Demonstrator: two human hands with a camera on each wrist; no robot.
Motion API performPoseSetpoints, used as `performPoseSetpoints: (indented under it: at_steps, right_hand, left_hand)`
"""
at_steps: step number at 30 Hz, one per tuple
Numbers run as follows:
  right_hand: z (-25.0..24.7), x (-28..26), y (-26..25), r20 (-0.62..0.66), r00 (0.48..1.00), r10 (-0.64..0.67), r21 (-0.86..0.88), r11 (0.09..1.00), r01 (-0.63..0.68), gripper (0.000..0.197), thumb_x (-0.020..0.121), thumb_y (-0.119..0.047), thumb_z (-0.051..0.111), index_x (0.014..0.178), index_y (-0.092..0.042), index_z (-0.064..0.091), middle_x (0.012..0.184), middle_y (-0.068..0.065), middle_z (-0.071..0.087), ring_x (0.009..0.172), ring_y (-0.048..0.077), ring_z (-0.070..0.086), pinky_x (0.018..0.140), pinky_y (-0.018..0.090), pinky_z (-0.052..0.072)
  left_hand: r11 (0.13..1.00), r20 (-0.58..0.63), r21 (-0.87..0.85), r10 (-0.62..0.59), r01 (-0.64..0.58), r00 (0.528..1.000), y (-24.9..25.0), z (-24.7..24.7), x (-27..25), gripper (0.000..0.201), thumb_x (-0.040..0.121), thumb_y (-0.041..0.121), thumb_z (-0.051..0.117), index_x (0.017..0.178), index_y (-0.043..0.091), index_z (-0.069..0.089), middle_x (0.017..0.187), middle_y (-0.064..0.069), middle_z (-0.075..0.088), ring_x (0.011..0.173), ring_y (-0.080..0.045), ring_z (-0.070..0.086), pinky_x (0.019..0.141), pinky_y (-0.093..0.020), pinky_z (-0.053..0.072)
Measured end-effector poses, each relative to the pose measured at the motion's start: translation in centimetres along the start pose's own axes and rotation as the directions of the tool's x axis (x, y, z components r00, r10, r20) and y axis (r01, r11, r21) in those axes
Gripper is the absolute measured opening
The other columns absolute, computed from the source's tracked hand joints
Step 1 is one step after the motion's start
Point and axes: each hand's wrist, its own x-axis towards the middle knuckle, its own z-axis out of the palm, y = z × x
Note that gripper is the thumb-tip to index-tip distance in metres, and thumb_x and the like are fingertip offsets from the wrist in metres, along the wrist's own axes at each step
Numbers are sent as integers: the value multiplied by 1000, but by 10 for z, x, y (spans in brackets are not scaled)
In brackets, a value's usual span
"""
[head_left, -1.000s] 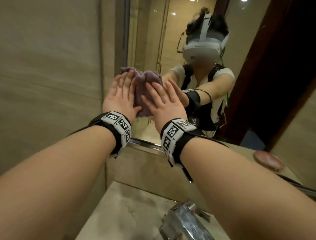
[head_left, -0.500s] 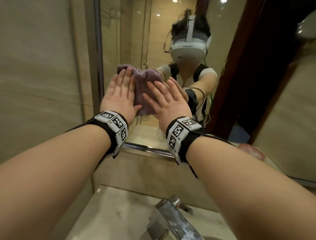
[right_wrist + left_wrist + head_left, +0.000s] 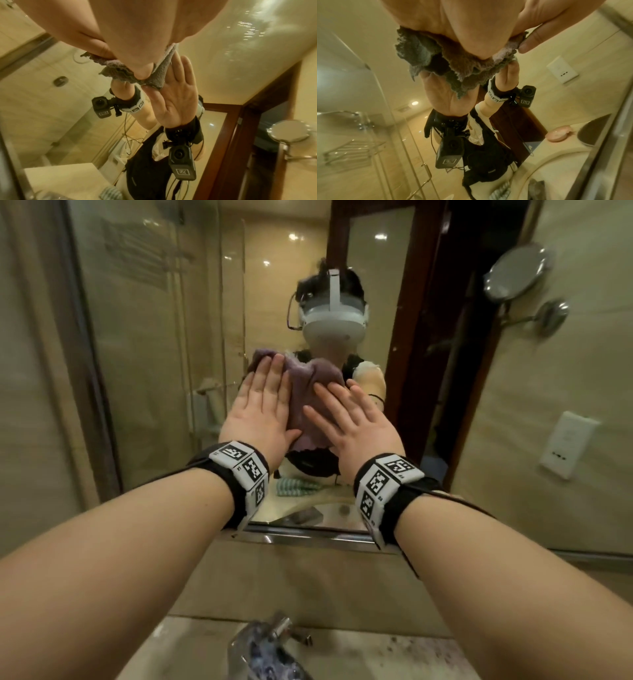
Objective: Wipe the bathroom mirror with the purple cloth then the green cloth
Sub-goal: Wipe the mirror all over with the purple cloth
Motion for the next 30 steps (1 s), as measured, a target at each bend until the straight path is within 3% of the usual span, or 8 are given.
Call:
performPoseSetpoints:
  at_steps: [9, 15, 23, 30]
  right_hand:
    - [25, -56, 79, 73, 989, 132, -41, 991, -129, 63, 101, -34, 20, 144, -23, -24, 151, 9, -31, 140, 25, -24, 104, 39, -25]
    - [33, -75, 111, 127, 975, 180, -57, 983, -174, 68, 100, -35, 26, 144, -23, -23, 151, 10, -29, 141, 25, -21, 104, 36, -22]
    - [25, -72, 106, 135, 980, 149, 40, 987, -156, 69, 100, -38, 29, 145, -26, -22, 151, 10, -30, 141, 25, -22, 104, 34, -21]
    - [-3, -37, 74, 58, 996, 65, 73, 995, -69, 68, 99, -40, 31, 147, -26, -15, 153, 13, -25, 142, 28, -19, 104, 34, -21]
  left_hand:
    - [994, -96, -11, 109, -110, 989, 91, -38, 25, 85, 97, 51, 22, 136, -3, -30, 146, -24, -33, 137, -36, -27, 112, -43, -16]
    - [991, -141, -3, 134, -135, 981, 129, -56, 35, 86, 96, 52, 24, 140, -2, -25, 147, -23, -30, 138, -36, -25, 113, -44, -13]
    - [978, -125, 74, 202, -194, 971, 109, -55, 39, 84, 96, 53, 22, 139, 3, -30, 148, -17, -32, 138, -30, -27, 113, -41, -15]
    - [987, -95, 72, 149, -142, 984, 53, -42, 38, 85, 96, 55, 23, 139, 6, -32, 148, -13, -35, 139, -27, -28, 113, -38, -15]
